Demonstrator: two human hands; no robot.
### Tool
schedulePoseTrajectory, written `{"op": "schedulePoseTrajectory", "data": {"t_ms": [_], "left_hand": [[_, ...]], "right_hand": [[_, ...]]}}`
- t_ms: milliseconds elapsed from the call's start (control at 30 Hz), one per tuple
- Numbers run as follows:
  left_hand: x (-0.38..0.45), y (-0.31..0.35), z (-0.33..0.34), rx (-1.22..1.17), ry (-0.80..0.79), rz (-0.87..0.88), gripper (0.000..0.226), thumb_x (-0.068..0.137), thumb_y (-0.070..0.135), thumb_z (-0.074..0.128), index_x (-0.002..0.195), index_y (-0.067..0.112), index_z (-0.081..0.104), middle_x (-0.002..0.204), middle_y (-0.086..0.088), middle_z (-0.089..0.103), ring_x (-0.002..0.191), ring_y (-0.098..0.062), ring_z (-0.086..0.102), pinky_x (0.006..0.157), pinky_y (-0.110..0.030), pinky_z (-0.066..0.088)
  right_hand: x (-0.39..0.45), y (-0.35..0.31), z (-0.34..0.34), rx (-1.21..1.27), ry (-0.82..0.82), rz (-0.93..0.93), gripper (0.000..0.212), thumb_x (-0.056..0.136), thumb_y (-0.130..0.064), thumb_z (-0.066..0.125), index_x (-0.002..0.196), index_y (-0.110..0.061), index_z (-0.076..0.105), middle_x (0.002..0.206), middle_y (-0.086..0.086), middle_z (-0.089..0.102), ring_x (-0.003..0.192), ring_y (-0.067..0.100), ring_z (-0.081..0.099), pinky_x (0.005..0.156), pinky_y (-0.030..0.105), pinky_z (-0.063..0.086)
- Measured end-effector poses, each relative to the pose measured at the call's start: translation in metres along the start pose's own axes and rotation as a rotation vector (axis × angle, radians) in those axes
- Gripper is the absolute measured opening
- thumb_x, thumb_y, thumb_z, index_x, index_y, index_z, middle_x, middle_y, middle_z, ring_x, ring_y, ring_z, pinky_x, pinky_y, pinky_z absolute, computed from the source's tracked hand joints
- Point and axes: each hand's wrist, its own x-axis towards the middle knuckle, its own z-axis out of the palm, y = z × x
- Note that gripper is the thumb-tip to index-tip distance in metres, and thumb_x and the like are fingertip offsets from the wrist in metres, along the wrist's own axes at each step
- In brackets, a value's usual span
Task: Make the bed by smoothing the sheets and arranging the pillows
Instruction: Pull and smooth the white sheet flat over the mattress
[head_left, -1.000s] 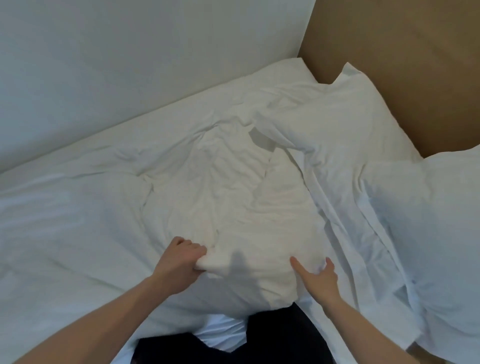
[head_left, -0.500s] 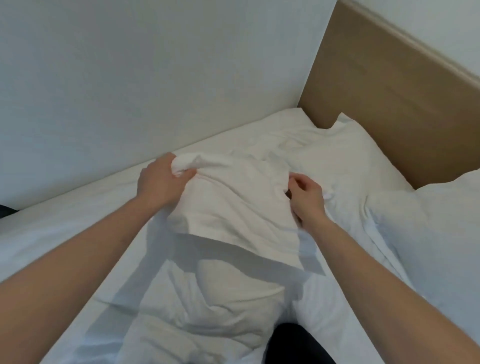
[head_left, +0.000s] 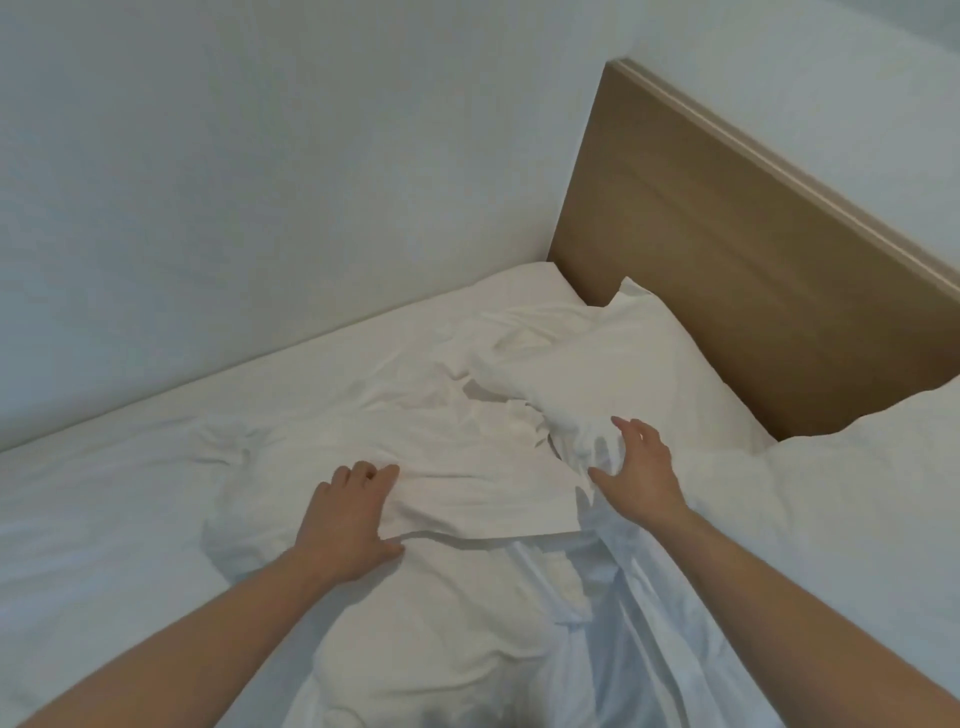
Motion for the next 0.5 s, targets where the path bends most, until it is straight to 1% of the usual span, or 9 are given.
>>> {"op": "schedulePoseTrajectory", "data": {"t_ms": [100, 133, 167, 267, 300, 367, 433, 467, 500], "left_hand": [[0.024, 0.017, -0.002, 0.047, 0.104, 0.051, 0.034, 0.079, 0.046, 0.067, 0.107, 0.027, 0.069, 0.102, 0.000, 0.058, 0.094, -0.026, 0.058, 0.069, -0.035, 0.039], [0.029, 0.024, -0.008, 0.055, 0.137, 0.050, 0.020, 0.082, 0.039, 0.069, 0.098, 0.028, 0.073, 0.095, 0.002, 0.059, 0.089, -0.025, 0.059, 0.066, -0.033, 0.039], [0.032, 0.032, -0.014, 0.060, 0.130, 0.028, 0.013, 0.085, 0.035, 0.068, 0.095, 0.030, 0.074, 0.093, 0.003, 0.062, 0.087, -0.023, 0.061, 0.066, -0.032, 0.041], [0.032, 0.051, -0.027, 0.003, 0.048, -0.114, 0.020, 0.094, 0.035, 0.053, 0.106, 0.033, 0.069, 0.101, 0.006, 0.068, 0.095, -0.020, 0.065, 0.074, -0.032, 0.046], [0.031, 0.053, -0.026, -0.033, 0.057, -0.159, 0.020, 0.095, 0.035, 0.051, 0.106, 0.034, 0.068, 0.099, 0.006, 0.069, 0.093, -0.020, 0.066, 0.071, -0.031, 0.045], [0.026, 0.055, -0.020, -0.132, 0.117, -0.239, 0.015, 0.096, 0.034, 0.053, 0.099, 0.034, 0.067, 0.085, 0.009, 0.067, 0.081, -0.017, 0.062, 0.064, -0.031, 0.041], [0.024, 0.052, -0.014, -0.251, 0.196, -0.316, 0.009, 0.094, 0.033, 0.056, 0.090, 0.033, 0.063, 0.073, 0.013, 0.067, 0.069, -0.013, 0.058, 0.057, -0.030, 0.041], [0.025, 0.051, -0.011, -0.310, 0.230, -0.352, 0.008, 0.094, 0.032, 0.056, 0.087, 0.033, 0.061, 0.070, 0.015, 0.068, 0.066, -0.011, 0.060, 0.056, -0.030, 0.045], [0.026, 0.049, -0.008, -0.363, 0.253, -0.378, 0.008, 0.094, 0.032, 0.056, 0.087, 0.033, 0.059, 0.068, 0.017, 0.068, 0.065, -0.010, 0.062, 0.057, -0.031, 0.049]], "right_hand": [[0.027, 0.007, -0.005, -0.087, 0.019, -0.095, 0.091, 0.084, -0.044, 0.077, 0.158, -0.025, 0.027, 0.164, 0.005, 0.022, 0.149, 0.031, 0.025, 0.116, 0.047, 0.032], [0.037, 0.002, -0.004, -0.141, -0.003, -0.142, 0.093, 0.084, -0.045, 0.076, 0.159, -0.027, 0.023, 0.166, 0.004, 0.019, 0.150, 0.031, 0.023, 0.115, 0.048, 0.034], [0.050, -0.007, -0.002, -0.209, -0.036, -0.194, 0.094, 0.085, -0.046, 0.074, 0.160, -0.028, 0.020, 0.167, 0.003, 0.015, 0.150, 0.031, 0.020, 0.115, 0.048, 0.034], [0.093, -0.042, 0.014, -0.342, -0.131, -0.318, 0.098, 0.086, -0.039, 0.073, 0.161, -0.028, 0.010, 0.170, 0.003, 0.003, 0.154, 0.032, 0.009, 0.119, 0.048, 0.026], [0.107, -0.054, 0.021, -0.384, -0.132, -0.368, 0.098, 0.088, -0.035, 0.072, 0.161, -0.029, 0.007, 0.170, 0.003, 0.001, 0.155, 0.031, 0.006, 0.121, 0.048, 0.022], [0.139, -0.070, 0.034, -0.486, -0.153, -0.463, 0.089, 0.093, -0.029, 0.066, 0.161, -0.031, 0.007, 0.170, 0.003, 0.002, 0.157, 0.031, -0.001, 0.124, 0.052, 0.014], [0.165, -0.070, 0.046, -0.640, -0.225, -0.495, 0.076, 0.098, -0.034, 0.057, 0.161, -0.033, 0.013, 0.169, 0.002, 0.011, 0.156, 0.032, -0.002, 0.122, 0.060, 0.004], [0.175, -0.063, 0.050, -0.751, -0.247, -0.480, 0.069, 0.099, -0.041, 0.054, 0.159, -0.033, 0.020, 0.166, 0.001, 0.021, 0.156, 0.033, 0.003, 0.120, 0.063, 0.000], [0.183, -0.054, 0.050, -0.840, -0.257, -0.457, 0.062, 0.099, -0.046, 0.051, 0.155, -0.032, 0.030, 0.159, 0.001, 0.034, 0.153, 0.032, 0.013, 0.119, 0.065, -0.001]]}}
